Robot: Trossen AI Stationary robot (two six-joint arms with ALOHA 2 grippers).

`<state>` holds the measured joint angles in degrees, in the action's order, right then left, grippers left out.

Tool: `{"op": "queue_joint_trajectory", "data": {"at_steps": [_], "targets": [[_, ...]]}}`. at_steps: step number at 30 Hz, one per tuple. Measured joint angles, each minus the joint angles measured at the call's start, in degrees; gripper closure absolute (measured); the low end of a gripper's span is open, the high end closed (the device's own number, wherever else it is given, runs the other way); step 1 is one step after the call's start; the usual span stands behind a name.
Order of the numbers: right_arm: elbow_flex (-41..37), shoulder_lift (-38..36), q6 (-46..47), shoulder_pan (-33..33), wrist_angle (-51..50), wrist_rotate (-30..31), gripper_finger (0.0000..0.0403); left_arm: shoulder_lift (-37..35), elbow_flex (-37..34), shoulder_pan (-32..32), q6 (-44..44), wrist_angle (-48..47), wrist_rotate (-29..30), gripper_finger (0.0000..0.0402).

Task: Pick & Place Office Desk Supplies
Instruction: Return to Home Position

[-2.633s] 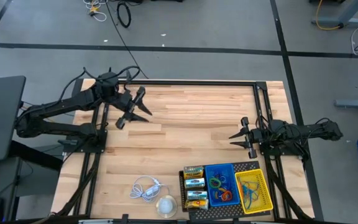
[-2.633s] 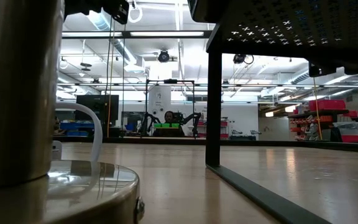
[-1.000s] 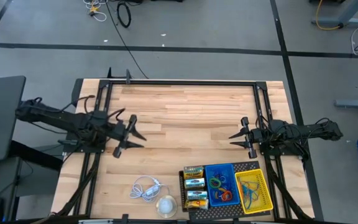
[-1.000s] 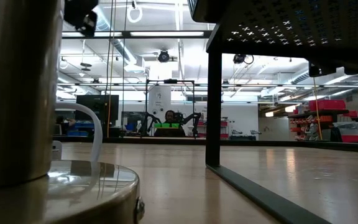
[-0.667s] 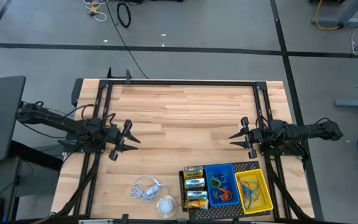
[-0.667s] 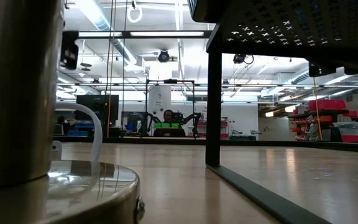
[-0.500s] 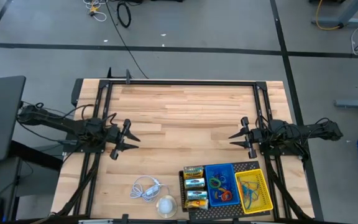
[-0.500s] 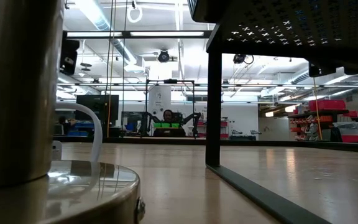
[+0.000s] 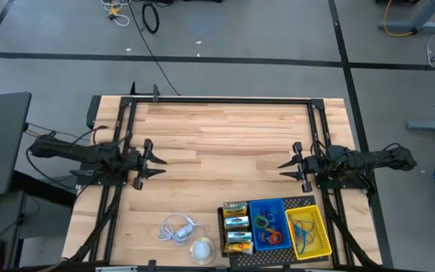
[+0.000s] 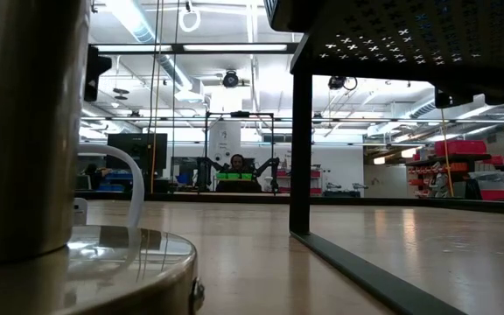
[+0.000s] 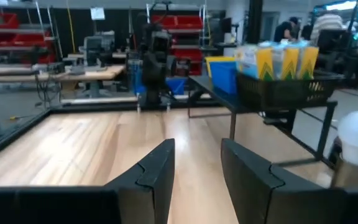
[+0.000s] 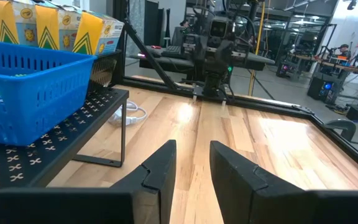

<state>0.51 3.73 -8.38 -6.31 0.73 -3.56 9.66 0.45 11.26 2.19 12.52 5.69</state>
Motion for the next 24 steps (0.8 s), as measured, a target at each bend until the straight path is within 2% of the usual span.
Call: {"op": "queue_joint_trajectory", "data": {"at_steps": [5, 8, 14, 21, 24], "targets": [[0.0, 0.02, 0.0, 0.0, 0.0, 0.01, 0.0296, -9.73, -0.02, -0.84, -2.2, -9.89, 0.22, 0.0266], [0.0, 0.02, 0.0, 0.0, 0.0, 0.0, 0.0296, -9.53, 0.61, -1.32, -1.26, -11.14, -1.43, 0.0266], [0.0, 0.02, 0.0, 0.0, 0.01, 0.25, 0.0296, -9.58, 0.39, -2.05, -0.86, -10.36, -1.09, 0.0266], [0.0, 0.02, 0.0, 0.0, 0.0, 0.32, 0.0296, -9.2, 0.42, -1.99, -2.5, -10.37, 4.34, 0.0266], [0.0, 0.02, 0.0, 0.0, -0.02, 0.32, 0.0296, -8.9, 0.42, -1.99, -2.74, -10.33, 4.63, 0.0266]]}}
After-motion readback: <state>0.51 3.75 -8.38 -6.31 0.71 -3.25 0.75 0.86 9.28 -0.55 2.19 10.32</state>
